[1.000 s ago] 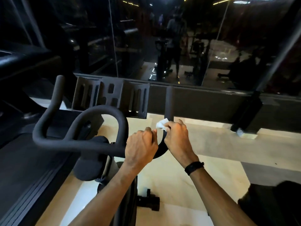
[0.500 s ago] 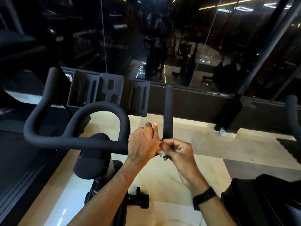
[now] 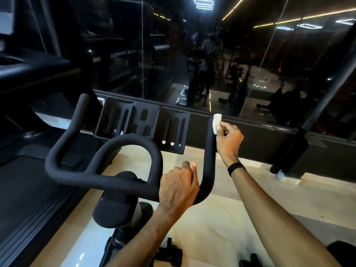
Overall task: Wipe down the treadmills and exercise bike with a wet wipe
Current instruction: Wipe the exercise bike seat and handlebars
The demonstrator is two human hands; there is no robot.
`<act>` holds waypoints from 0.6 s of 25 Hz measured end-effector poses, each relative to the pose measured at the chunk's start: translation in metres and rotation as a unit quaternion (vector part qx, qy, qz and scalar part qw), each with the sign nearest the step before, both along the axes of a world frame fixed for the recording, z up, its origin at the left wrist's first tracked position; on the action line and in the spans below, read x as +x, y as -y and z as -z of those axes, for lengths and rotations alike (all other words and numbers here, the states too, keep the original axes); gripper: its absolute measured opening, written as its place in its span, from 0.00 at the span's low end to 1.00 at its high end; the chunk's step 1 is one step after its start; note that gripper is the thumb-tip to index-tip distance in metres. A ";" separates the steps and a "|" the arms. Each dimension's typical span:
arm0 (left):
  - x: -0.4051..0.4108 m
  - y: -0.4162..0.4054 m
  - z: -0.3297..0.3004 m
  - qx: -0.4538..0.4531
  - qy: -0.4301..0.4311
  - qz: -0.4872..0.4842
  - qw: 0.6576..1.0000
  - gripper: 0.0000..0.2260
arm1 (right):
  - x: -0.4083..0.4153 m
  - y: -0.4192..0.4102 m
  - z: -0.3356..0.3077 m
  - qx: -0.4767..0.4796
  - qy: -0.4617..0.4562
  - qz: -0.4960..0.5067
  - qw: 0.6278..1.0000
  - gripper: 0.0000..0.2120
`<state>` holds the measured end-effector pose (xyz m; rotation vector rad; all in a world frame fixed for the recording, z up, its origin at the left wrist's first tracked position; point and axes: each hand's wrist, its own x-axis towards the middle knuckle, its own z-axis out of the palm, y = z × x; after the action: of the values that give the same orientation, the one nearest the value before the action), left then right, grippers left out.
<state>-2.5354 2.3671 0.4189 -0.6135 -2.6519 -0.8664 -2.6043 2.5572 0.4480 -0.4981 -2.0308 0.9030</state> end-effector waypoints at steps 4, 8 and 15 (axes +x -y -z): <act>0.002 -0.004 0.006 -0.004 -0.030 0.003 1.000 0.18 | 0.024 0.005 0.006 0.008 0.058 -0.002 0.998 0.12; 0.000 -0.005 0.011 -0.012 -0.034 0.005 0.999 0.21 | 0.067 0.024 0.017 0.057 0.190 -0.038 0.979 0.05; -0.003 -0.005 0.014 0.010 -0.068 -0.008 0.998 0.18 | 0.137 0.067 0.018 0.091 0.317 -0.071 0.941 0.14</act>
<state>-2.5381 2.3723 0.4053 -0.6220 -2.5199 -0.8146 -2.4677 2.4904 0.4304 -0.5977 -2.7361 0.6744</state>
